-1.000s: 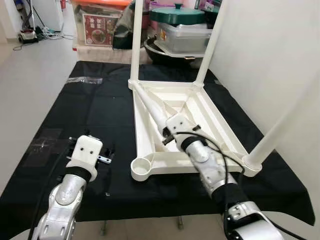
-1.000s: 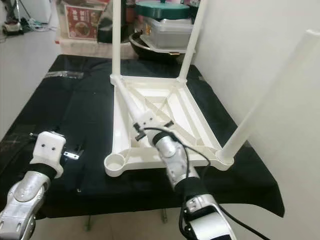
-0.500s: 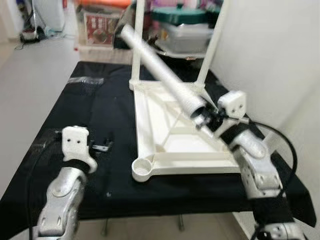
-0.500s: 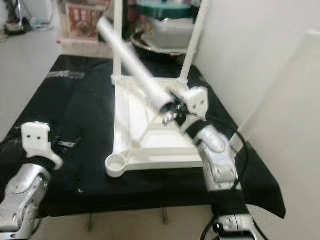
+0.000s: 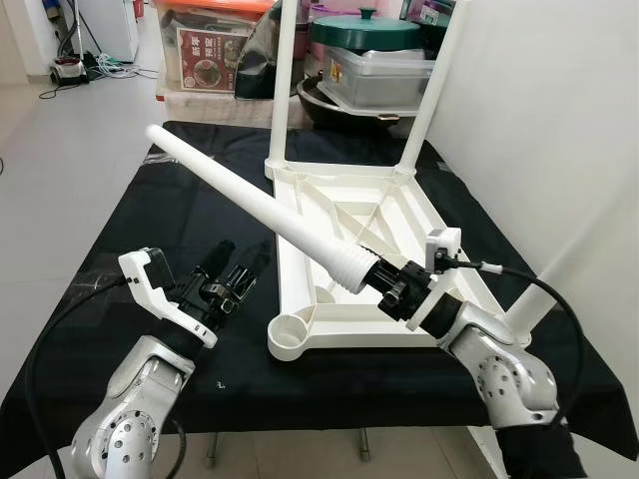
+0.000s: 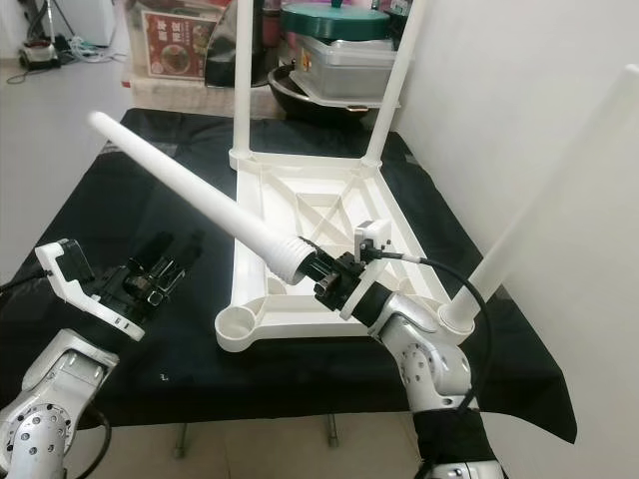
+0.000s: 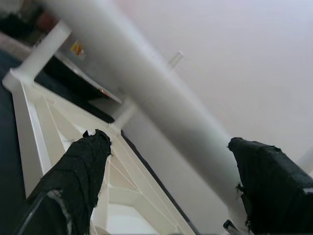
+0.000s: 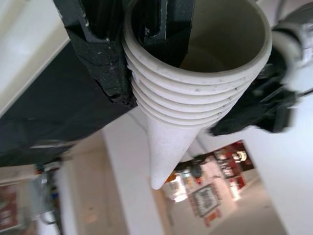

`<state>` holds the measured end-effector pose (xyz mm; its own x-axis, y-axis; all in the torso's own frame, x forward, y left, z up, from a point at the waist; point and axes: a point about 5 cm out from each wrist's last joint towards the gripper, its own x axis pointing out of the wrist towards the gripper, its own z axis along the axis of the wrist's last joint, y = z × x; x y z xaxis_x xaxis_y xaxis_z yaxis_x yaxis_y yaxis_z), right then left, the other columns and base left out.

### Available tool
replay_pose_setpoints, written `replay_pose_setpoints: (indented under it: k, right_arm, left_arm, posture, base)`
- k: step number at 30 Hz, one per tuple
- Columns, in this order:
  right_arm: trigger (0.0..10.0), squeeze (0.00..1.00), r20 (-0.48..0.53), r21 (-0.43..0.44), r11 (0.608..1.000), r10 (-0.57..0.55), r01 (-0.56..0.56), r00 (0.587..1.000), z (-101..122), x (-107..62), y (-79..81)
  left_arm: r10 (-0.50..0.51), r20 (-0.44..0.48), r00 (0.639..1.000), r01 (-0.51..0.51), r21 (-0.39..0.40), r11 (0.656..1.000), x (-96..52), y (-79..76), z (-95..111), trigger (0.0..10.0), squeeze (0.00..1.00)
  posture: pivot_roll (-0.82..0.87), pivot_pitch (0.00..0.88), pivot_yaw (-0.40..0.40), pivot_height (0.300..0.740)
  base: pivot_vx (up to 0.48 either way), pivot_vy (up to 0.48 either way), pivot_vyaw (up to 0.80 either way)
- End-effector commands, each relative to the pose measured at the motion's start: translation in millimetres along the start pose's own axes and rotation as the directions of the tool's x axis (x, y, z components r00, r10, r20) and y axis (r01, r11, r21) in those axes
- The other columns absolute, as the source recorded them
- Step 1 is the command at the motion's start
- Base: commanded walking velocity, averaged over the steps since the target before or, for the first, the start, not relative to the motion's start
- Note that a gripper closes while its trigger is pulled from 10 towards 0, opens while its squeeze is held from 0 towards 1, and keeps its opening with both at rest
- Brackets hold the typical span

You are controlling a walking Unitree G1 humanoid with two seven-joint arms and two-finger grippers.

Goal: Building children table

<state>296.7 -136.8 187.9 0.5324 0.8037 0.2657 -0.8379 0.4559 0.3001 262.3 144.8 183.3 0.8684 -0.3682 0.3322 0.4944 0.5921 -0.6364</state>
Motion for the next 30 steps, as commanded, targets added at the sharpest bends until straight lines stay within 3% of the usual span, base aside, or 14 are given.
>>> replay_pose_setpoints:
  k: [1,3,5,9,14,19,24,25,26,27,30]
  right_arm:
    - [0.0,0.0,-0.003,0.029,0.999,0.044,-0.044,0.999,-2,-5.5,4.9]
    - [0.0,0.0,-0.003,0.029,0.999,0.044,-0.044,0.999,-2,-5.5,4.9]
    - [0.0,0.0,-0.036,0.076,0.987,0.143,-0.14,0.989,-12,-9.6,18.9]
    - [0.0,0.0,-0.098,0.137,0.968,0.224,-0.21,0.97,-26,-15.5,31.3]
    - [0.0,0.0,-0.112,0.177,0.96,0.24,-0.218,0.964,-29,-18.6,33.4]
    - [0.0,0.0,-0.13,0.217,0.947,0.27,-0.238,0.954,-31,-27.6,35.2]
    - [0.0,0.0,-0.149,0.212,0.949,0.268,-0.234,0.952,-31,-33.4,32.9]
    - [0.0,0.0,-0.156,0.211,0.95,0.266,-0.231,0.951,-30,-35.9,31.4]
    - [0.0,0.0,-0.156,0.211,0.95,0.266,-0.231,0.951,-30,-35.9,31.4]
    - [0.0,0.0,-0.163,0.208,0.951,0.263,-0.228,0.951,-29,-37.1,30.1]
    - [0.0,0.0,-0.176,0.204,0.951,0.268,-0.231,0.947,-29,-37.1,29.8]
  left_arm:
    - [0.021,-0.01,1.0,-0.022,-0.059,0.998,-0.1,3.3,-4,10.0,0.0]
    - [0.021,-0.01,1.0,-0.022,-0.059,0.998,-0.1,3.3,-4,10.0,0.0]
    - [0.01,0.02,1.0,-0.007,-0.122,0.992,2.0,1.9,0,10.0,0.0]
    - [-0.022,0.068,0.997,0.035,-0.191,0.981,4.9,-1.2,11,10.0,0.0]
    - [-0.029,0.107,0.994,0.051,-0.215,0.975,7.0,-0.9,20,10.0,0.0]
    - [0.06,0.218,0.974,-0.005,-0.241,0.97,5.1,17.4,45,10.0,0.0]
    - [0.11,0.254,0.961,-0.044,-0.251,0.967,-1.0,28.2,56,10.0,0.0]
    - [0.119,0.267,0.956,-0.05,-0.252,0.966,-3.8,31.1,60,6.1,0.0]
    - [0.119,0.267,0.956,-0.05,-0.252,0.966,-3.8,31.1,60,6.1,0.0]
    - [0.116,0.268,0.956,-0.049,-0.245,0.968,-6.0,32.1,63,0.0,0.0]
    - [0.101,0.261,0.96,-0.042,-0.223,0.974,-7.9,31.4,63,0.0,0.0]
  posture:
    - [0.1,0.0,-0.127,0.74]
    - [0.1,0.0,-0.127,0.74]
    - [0.1,0.0,-0.127,0.74]
    - [0.09,0.0,-0.126,0.74]
    - [0.09,0.0,-0.126,0.74]
    - [0.09,0.0,-0.13,0.74]
    - [0.09,0.0,-0.131,0.74]
    - [0.09,0.0,-0.131,0.74]
    - [0.09,0.0,-0.131,0.74]
    - [0.09,0.0,-0.132,0.74]
    - [0.09,0.0,-0.132,0.74]
  base:
    - [0.0,0.0,0.0]
    - [0.0,0.0,0.0]
    - [0.0,0.0,0.0]
    - [0.0,0.0,0.0]
    - [0.0,0.0,0.0]
    - [0.0,0.0,0.0]
    - [0.0,0.0,0.0]
    - [0.0,0.0,0.0]
    - [0.0,0.0,0.0]
    - [0.0,0.0,0.0]
    - [0.0,0.0,0.0]
